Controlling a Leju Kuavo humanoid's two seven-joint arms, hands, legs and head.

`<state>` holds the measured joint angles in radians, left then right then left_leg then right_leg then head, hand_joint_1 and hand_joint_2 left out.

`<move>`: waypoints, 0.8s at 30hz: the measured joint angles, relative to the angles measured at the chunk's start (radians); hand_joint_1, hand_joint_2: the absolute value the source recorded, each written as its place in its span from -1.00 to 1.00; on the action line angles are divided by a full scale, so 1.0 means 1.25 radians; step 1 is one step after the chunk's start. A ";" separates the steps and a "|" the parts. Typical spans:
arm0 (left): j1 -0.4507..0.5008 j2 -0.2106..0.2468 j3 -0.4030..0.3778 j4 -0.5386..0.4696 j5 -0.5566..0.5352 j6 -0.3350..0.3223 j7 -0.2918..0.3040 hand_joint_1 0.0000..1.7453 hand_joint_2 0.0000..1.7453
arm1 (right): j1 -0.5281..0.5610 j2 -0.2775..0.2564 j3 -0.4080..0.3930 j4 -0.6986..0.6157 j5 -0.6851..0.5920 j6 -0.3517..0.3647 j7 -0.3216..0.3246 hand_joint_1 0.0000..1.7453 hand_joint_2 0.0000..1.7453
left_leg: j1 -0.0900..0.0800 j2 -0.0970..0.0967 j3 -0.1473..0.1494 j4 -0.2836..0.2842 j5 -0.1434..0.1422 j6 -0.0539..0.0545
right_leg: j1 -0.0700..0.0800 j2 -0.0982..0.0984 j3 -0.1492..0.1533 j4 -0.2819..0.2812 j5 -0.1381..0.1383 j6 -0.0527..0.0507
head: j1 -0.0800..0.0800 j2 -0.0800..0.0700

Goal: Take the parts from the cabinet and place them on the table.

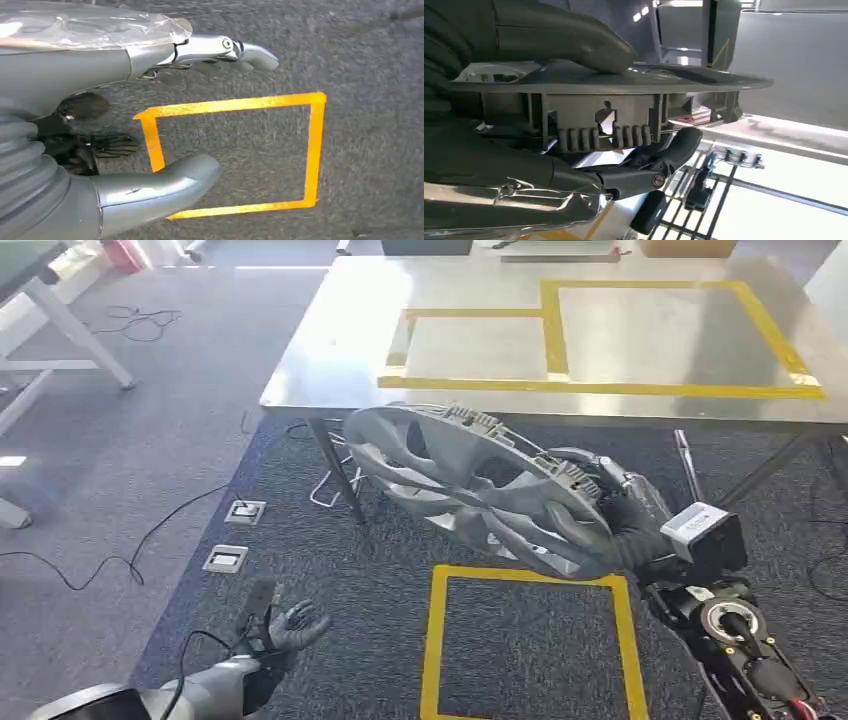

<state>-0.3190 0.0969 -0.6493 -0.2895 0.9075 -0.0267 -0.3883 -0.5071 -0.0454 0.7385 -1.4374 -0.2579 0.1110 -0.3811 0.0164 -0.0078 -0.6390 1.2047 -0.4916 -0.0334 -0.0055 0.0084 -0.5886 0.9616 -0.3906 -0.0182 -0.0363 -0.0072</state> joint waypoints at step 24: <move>0.000 0.000 0.000 0.001 -0.003 0.000 0.006 -1.00 1.00 | 0.023 -0.005 -0.012 -0.001 -0.020 -0.001 0.001 1.00 1.00 | -0.010 -0.009 0.129 -0.207 -0.001 0.024 | -0.004 -0.004 -0.047 0.007 0.038 0.032 | 0.003 0.000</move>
<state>-0.3196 0.0969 -0.6493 -0.2884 0.9033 -0.0271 -0.3814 -0.4782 -0.0511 0.7240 -1.4382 -0.2824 0.1095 -0.3800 0.0033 -0.0191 -0.4774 0.9461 -0.4924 -0.0029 -0.0101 0.0037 -0.6472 0.9703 -0.3427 0.0222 -0.0324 -0.0072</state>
